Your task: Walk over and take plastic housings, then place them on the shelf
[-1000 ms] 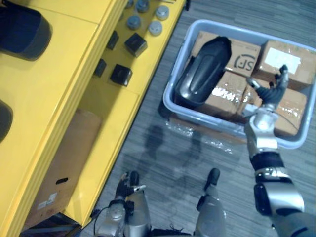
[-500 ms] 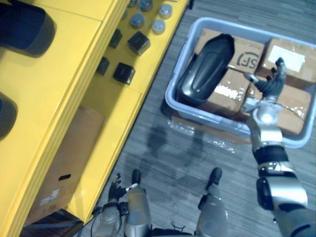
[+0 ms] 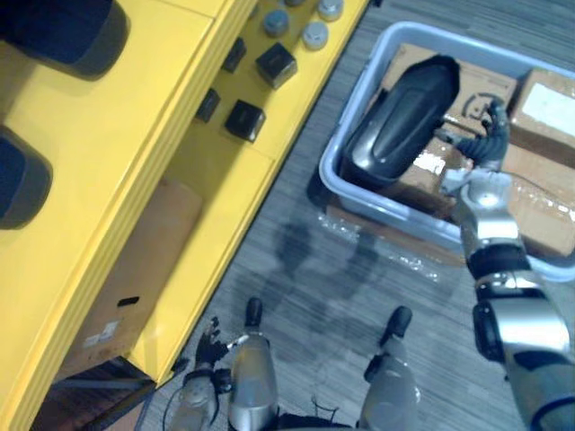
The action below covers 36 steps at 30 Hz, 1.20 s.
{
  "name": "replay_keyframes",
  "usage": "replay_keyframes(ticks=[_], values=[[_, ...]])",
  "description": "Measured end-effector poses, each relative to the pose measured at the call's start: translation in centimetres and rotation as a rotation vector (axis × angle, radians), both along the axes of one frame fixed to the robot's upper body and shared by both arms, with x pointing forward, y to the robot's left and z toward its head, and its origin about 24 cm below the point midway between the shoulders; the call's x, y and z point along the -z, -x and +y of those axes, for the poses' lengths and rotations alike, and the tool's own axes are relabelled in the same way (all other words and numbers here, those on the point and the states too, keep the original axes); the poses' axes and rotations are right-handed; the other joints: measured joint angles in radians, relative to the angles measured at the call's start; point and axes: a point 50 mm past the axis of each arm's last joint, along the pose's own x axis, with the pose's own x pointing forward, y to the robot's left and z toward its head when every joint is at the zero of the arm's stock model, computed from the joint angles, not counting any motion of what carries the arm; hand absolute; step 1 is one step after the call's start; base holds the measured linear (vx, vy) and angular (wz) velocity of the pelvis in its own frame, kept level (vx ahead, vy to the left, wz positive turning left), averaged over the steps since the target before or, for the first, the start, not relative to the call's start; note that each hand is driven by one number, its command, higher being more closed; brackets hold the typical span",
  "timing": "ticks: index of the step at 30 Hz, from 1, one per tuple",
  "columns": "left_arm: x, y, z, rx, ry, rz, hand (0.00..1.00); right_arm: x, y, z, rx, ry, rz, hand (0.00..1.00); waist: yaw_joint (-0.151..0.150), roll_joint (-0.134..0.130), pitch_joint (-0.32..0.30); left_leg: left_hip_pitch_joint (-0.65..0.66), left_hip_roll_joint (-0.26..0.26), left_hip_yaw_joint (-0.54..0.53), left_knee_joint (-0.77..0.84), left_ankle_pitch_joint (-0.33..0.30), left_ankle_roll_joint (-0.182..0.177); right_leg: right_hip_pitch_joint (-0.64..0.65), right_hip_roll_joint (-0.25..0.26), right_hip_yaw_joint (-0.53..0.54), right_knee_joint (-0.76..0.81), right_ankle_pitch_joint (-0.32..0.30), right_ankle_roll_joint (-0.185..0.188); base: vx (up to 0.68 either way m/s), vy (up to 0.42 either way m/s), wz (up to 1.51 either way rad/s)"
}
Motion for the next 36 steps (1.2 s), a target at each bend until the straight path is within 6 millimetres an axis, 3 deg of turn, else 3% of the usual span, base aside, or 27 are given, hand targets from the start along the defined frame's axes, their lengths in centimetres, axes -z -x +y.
replay_keyframes(ticks=[3, 9, 14, 15, 22, 33, 36], values=[[0.6, 1.3, -0.3, 0.013, 0.002, 0.042, 0.0, 0.3, 0.0, -0.7, 0.037, -0.006, 0.051, 0.0, 0.018, 0.0, 0.0, -0.004, -0.006, -0.003, -0.002, 0.002, 0.001, -0.002, -0.006, -0.002, 0.001, 0.0, 0.0, -0.01, 0.009, 0.04], [0.7, 1.3, -0.5, 0.016, 0.016, 0.041, 0.0, 0.9, -0.3, -1.0, 0.094, -0.007, 0.135, 0.0, 0.036, 0.008, 0.004, -0.032, -0.007, -0.011, 0.0, 0.01, 0.001, -0.027, -0.008, -0.004, 0.011, 0.0, 0.0, -0.01, 0.0, 0.02], [0.8, 1.4, -0.8, 0.009, 0.039, 0.044, 0.0, -0.1, -0.2, -1.7, 0.179, -0.033, 0.117, 0.0, 0.042, 0.025, 0.012, -0.037, -0.012, -0.013, 0.0, 0.011, 0.001, -0.034, -0.012, -0.006, 0.017, 0.0, 0.0, 0.0, 0.001, 0.01], [0.8, 1.4, -0.9, 0.005, 0.044, 0.044, 0.0, -0.1, -0.2, -1.8, 0.186, -0.032, 0.12, 1.0, 0.043, 0.028, 0.013, -0.037, -0.012, -0.013, 0.0, 0.011, 0.001, -0.035, -0.013, -0.005, 0.018, 0.0, 0.0, 0.0, 0.0, 0.0], [1.0, 1.7, -1.1, -0.023, 0.077, 0.06, 0.0, -1.8, 0.3, -3.6, 0.273, -0.017, 0.134, 1.0, 0.052, 0.042, 0.018, -0.066, -0.02, -0.014, 0.0, 0.019, 0.004, -0.073, -0.022, 0.0, 0.035, -0.002, 0.001, 0.0, 0.0, 0.0], [1.3, 2.0, -1.2, -0.041, 0.096, 0.071, 0.0, -0.5, 0.6, -5.3, 0.308, 0.036, 0.299, 1.0, 0.07, 0.044, 0.017, -0.053, -0.023, -0.03, -0.047, 0.057, 0.004, -0.066, -0.027, -0.021, 0.04, -0.003, 0.0, -0.01, -0.004, 0.05], [1.3, 2.3, -1.2, -0.044, 0.094, 0.064, 0.0, -0.2, 0.7, -5.4, 0.333, 0.125, 0.357, 1.0, 0.07, 0.047, 0.015, -0.041, -0.024, -0.031, -0.062, 0.066, 0.004, -0.058, -0.028, -0.023, 0.039, -0.003, 0.0, 0.0, 0.0, 0.01]])
